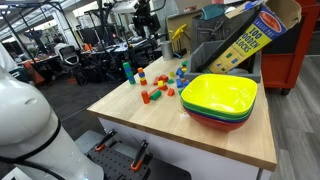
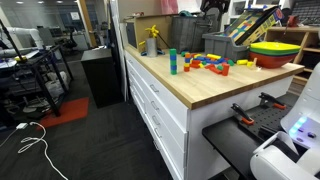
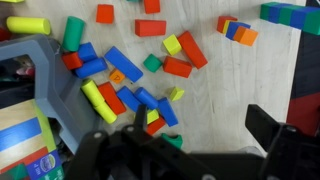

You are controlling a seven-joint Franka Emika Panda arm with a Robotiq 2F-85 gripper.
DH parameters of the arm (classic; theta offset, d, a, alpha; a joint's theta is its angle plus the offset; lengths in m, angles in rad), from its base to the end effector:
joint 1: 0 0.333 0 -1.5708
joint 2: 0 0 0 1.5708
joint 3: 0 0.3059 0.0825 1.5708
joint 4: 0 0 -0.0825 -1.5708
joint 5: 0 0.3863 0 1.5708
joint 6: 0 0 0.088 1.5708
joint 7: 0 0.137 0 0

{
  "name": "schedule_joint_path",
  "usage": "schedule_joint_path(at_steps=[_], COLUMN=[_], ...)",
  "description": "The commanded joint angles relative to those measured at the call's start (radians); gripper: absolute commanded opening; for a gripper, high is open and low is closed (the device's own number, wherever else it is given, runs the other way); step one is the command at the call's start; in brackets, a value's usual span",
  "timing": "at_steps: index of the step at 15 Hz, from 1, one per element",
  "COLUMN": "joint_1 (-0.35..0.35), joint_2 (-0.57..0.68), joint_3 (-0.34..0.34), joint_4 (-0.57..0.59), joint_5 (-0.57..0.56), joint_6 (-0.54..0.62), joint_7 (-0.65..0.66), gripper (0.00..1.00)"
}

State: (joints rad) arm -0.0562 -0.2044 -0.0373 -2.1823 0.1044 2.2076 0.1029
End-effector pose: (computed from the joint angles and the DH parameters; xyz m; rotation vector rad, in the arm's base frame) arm 0.5213 -0.0434 0.4590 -2.9991 0.3752 -0.3473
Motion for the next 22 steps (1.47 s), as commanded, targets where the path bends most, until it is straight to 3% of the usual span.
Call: schedule_joint_path(at_steps=[1,10,22], joint_1=[-0.002,-0.047,-0.065], joint_2=[0.071,0.212,0.236], joint_3=[-0.018,-0.071,-0.093], joint_4=[0.012,-0.037,-0.139], joint_5=[0.028,0.003,-0.027], joint_6=[0.109,0.335,0.33], joint_7=[-0.022,-0.003,0.033], gripper=[1.0,1.0,1.0])
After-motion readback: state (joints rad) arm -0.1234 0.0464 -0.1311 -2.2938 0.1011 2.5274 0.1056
